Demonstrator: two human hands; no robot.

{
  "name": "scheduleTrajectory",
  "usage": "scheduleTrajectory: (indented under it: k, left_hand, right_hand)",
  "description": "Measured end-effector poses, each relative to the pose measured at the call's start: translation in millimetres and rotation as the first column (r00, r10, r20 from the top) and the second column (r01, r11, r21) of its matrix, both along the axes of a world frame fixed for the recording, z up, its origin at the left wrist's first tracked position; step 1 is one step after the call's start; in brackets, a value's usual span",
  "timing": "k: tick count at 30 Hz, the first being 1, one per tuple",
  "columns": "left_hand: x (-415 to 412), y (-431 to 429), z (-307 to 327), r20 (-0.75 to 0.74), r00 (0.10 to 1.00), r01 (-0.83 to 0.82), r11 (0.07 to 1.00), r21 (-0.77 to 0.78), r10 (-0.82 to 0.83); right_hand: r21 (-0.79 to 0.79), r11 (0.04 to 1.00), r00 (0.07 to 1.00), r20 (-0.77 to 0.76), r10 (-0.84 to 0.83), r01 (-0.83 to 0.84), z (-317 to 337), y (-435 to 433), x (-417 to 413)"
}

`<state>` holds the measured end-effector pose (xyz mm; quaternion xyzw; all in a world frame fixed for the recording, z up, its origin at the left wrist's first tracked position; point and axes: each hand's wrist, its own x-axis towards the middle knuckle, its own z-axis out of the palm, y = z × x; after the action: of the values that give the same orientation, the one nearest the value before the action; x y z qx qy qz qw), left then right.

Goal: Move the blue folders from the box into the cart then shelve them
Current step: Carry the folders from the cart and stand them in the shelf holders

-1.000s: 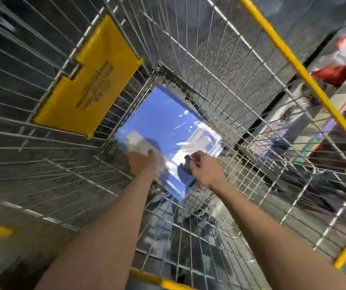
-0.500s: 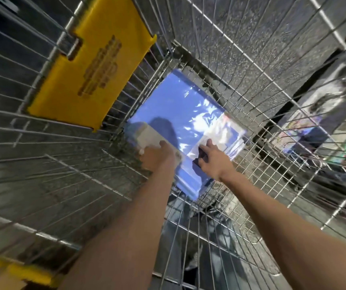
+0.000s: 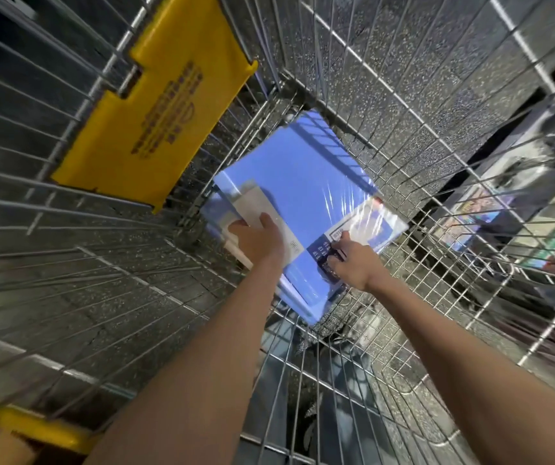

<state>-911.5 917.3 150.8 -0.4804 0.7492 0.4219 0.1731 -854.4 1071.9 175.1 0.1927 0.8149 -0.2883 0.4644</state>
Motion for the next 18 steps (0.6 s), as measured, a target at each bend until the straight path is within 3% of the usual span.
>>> scheduleTrajectory:
  k: [2,6,11,16,18]
  left_hand:
    - [-1,-1,4,-0.002,1.000,0.006,0.999,0.041,-0.006]
    - [0,-9,12,-0.062,0.993,0.108,0.991,0.078,-0.103]
    - [-3,-5,34,-0.106,0.959,0.270,0.961,0.062,-0.262]
    - [-5,-8,41,-0.152,0.972,0.210,0.949,0.235,-0.177]
    - [-8,-5,47,-0.097,0.992,0.116,0.925,0.361,-0.087]
  right_hand:
    - [0.006,0.999,0.999,-0.034,-0.034,0.035,-1,2,0]
    - [-0.069,0.997,0.953,-0.298,-0.057,0.039,10,-4,-10]
    - [-0.198,0.980,0.921,-0.386,-0.051,-0.029,24,-30,-24]
    - [-0.091,0.991,0.884,-0.464,0.049,-0.103,42,-26,-34]
    - [-0.069,0.990,0.885,-0.460,0.074,-0.119,51,-25,-37]
